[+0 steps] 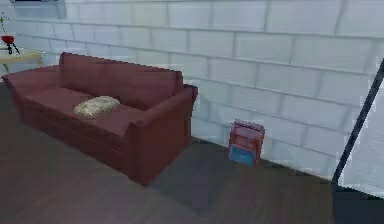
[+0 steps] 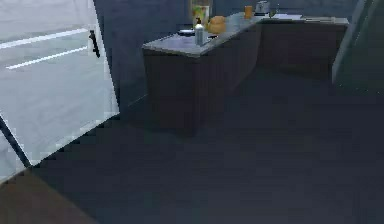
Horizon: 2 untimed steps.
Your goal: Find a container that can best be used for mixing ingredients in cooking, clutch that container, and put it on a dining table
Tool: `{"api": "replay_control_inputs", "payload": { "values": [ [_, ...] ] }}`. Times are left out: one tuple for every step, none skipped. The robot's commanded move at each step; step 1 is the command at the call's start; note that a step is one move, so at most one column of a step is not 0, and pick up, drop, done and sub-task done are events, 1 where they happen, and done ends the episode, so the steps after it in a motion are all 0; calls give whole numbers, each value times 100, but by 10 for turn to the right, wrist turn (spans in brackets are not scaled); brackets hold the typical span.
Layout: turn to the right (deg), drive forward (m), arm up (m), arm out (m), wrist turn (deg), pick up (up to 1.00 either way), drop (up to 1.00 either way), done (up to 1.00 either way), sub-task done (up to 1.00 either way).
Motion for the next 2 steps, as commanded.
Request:
{"api": "replay_control_inputs", "payload": {
  "values": [
    [450,0,0,0,0,0,0,0,0],
    [450,0,0,0,0,0,0,0,0]
  ]
}}
